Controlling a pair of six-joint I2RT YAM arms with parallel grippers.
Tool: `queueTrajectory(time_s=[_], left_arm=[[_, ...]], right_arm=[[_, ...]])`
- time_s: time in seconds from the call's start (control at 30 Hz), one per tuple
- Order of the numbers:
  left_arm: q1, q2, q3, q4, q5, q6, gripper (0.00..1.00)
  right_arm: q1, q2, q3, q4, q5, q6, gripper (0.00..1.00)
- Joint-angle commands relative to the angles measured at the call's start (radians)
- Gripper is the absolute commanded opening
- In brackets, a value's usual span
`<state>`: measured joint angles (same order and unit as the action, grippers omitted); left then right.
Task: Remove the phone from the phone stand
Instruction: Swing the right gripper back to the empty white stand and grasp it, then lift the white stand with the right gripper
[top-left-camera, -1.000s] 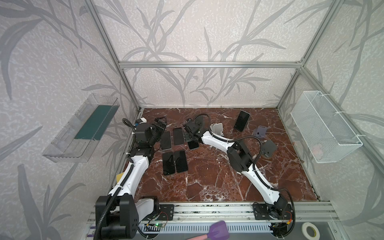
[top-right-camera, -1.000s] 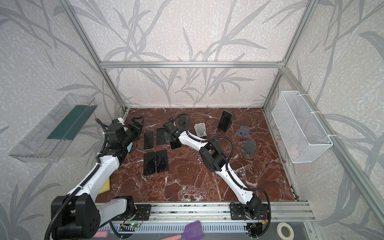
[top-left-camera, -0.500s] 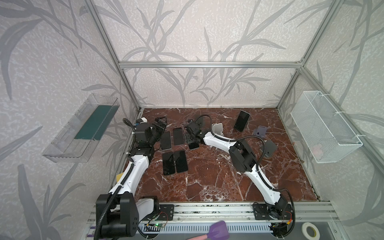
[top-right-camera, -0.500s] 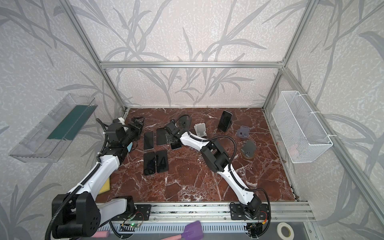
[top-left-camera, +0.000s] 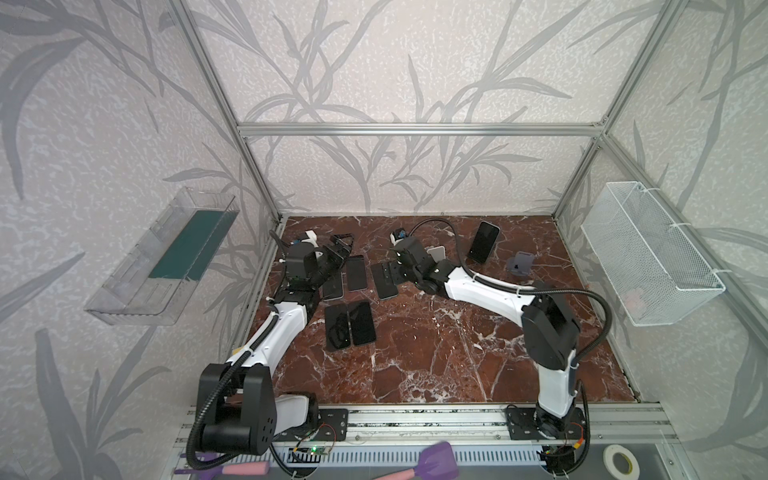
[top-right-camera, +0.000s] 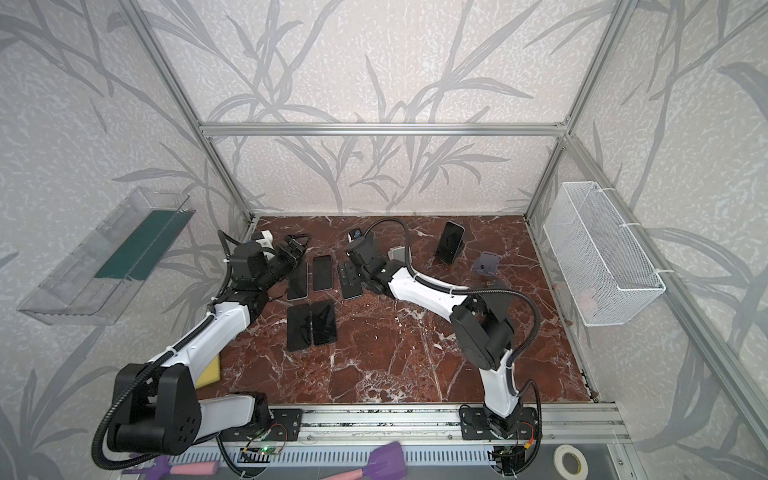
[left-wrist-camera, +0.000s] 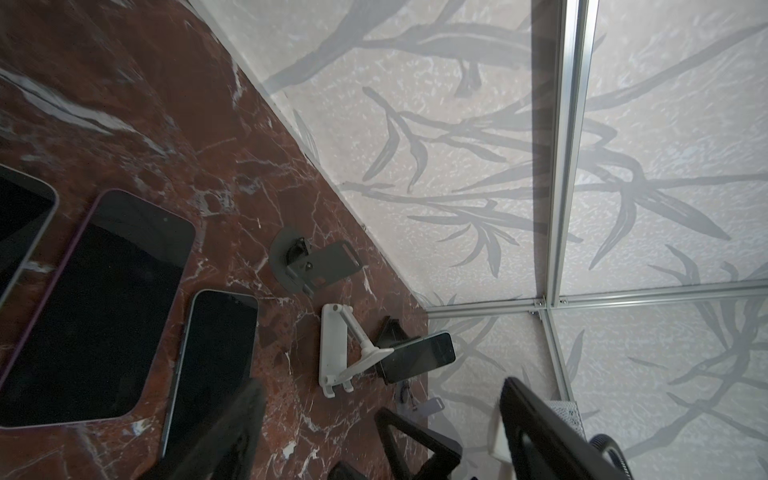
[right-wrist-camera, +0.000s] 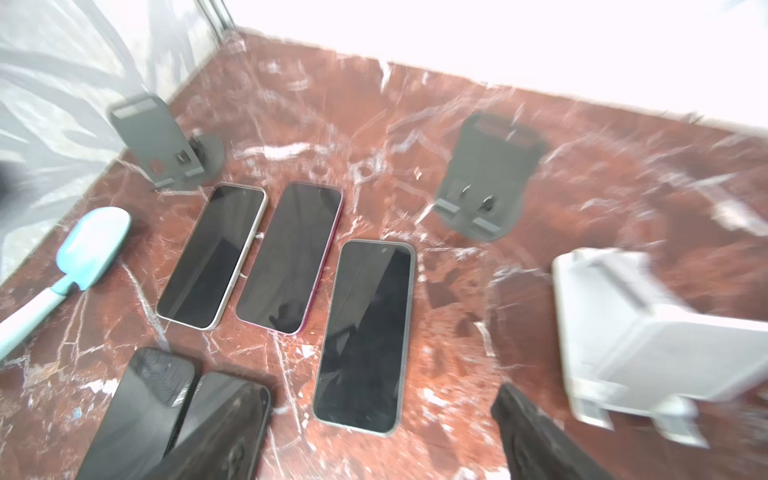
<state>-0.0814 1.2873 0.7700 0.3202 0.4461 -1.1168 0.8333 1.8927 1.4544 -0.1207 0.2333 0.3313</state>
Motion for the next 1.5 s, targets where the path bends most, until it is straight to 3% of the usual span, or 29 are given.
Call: queueTrajectory(time_s=[0.0,0.1,0.33,0.53,0.67,0.97,1.1,1.37,1.47], left_arm=[[-0.052,0.013,0.048,0.004,0.043,0.036,0.89],[-0.103,0.045,0.065,0.012,0.087,0.03,0.89],[-0.14,0.116,0.081,0.128,0.21,-0.053,0.89],[-0.141,0.117,0.086,0.121,0.214,-0.043,0.89],[-0.141,0.124,0.087,0.112,0.21,-0.036,0.89],[-0.141,0.13,0.096,0.097,0.211,-0.021,0.89],[-0.14,0.136,0.099,0.089,0.212,-0.014,0.86],[-0.139,0.155,0.109,0.083,0.227,-0.011,0.78],[-0.138,0.157,0.111,0.082,0.228,-0.011,0.78]], right_arm=[[-0.001,-0.079,-0.129,0.089,0.072,-0.099,0.91],[-0.033,-0.113,-0.181,0.108,0.097,-0.198,0.96],[-0.165,-0.038,-0.029,-0.025,0.094,-0.315,1.0],[-0.21,0.067,0.065,-0.048,0.072,-0.307,0.99],[-0.245,0.129,0.109,-0.09,0.068,-0.207,1.0],[-0.296,0.169,0.035,-0.023,-0.002,-0.138,1.0],[-0.315,0.2,0.041,-0.011,-0.083,-0.138,0.88],[-0.314,0.2,0.04,0.034,-0.08,-0.161,0.62],[-0.314,0.202,0.041,0.059,-0.081,-0.159,0.59]])
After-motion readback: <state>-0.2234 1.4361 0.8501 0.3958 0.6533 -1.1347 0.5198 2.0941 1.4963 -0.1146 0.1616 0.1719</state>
